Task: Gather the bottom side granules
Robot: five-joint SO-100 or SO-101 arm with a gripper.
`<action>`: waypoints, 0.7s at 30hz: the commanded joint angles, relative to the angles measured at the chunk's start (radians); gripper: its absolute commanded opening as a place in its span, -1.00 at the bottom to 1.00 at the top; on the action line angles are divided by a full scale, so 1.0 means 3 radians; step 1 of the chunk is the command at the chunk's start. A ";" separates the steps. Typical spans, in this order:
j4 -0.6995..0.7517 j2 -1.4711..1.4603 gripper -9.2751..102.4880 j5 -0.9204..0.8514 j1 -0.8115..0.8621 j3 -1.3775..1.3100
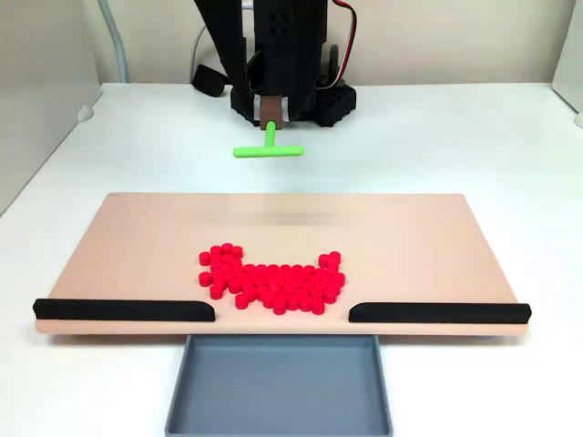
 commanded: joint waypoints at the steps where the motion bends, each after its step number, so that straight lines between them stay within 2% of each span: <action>1: 0.0010 0.0056 -0.84 0.0164 -0.0061 -0.0056; 21: 0.0010 0.0097 -0.84 0.0153 -0.0066 -0.0056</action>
